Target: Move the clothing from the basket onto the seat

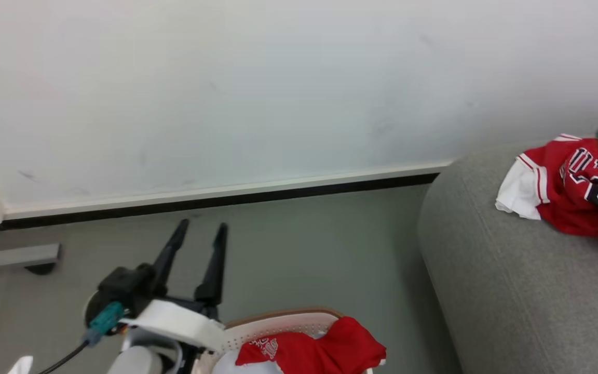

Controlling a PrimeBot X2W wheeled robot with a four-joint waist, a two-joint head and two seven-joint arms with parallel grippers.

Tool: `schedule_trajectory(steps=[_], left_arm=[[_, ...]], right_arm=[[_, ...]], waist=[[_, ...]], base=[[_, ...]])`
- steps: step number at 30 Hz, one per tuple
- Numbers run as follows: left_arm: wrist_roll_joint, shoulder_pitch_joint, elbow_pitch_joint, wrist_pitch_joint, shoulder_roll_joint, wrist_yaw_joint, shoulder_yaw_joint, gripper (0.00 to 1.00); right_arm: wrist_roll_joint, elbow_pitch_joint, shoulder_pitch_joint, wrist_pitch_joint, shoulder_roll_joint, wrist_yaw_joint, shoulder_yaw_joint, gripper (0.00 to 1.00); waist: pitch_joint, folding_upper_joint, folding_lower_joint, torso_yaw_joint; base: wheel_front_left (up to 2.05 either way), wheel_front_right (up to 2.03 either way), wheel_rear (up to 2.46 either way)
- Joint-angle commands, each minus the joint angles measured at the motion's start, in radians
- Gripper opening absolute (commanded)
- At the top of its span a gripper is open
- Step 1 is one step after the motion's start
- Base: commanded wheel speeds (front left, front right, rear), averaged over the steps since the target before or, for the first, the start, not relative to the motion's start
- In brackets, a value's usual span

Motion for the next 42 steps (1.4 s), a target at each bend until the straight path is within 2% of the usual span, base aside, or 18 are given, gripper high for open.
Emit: schedule_trajectory(steps=[1,9,15,19,22,33,42], left_arm=[[0.003,0.025,-0.008,0.000,0.006,0.006,0.014,1.00],[0.011,0.110,-0.033,-0.001,-0.022,0.027,0.129,1.00],[0.031,0.156,-0.024,-0.001,-0.053,0.008,0.175,1.00],[0.050,0.179,-0.026,-0.001,-0.068,-0.004,0.198,1.00],[0.071,0.199,-0.041,-0.001,-0.075,-0.006,0.205,1.00],[0.069,0.213,-0.044,-0.001,-0.078,0.022,0.172,1.00],[0.072,0.201,-0.042,-0.001,-0.078,0.027,0.173,1.00]], right_arm=[[-0.004,-0.018,0.048,-0.008,0.024,-0.002,-0.006,1.00],[-0.118,-0.200,0.312,-0.017,0.154,-0.002,-0.156,1.00],[-0.229,-0.355,0.510,-0.017,0.287,-0.002,-0.306,1.00],[-0.315,-0.427,0.599,-0.017,0.350,-0.002,-0.347,1.00],[-0.346,-0.446,0.645,-0.016,0.386,-0.002,-0.325,1.00],[-0.363,-0.470,0.631,-0.016,0.433,-0.002,-0.351,1.00],[-0.355,-0.458,0.622,-0.016,0.437,-0.002,-0.349,1.00]], waist=[[-0.015,0.0000,0.0005,0.017],[-0.036,0.0000,0.0005,0.055],[-0.035,0.0000,0.0005,0.060],[-0.028,0.0000,0.0005,0.056],[-0.020,0.0000,0.0005,0.056],[-0.001,0.0000,0.0005,0.049],[0.001,0.0000,0.0005,0.052]], base=[[0.00,0.00,0.00],[0.00,0.00,0.00],[0.00,0.00,0.00],[0.00,0.00,0.00],[0.00,0.00,0.00],[0.00,0.00,0.00],[0.00,0.00,0.00]])
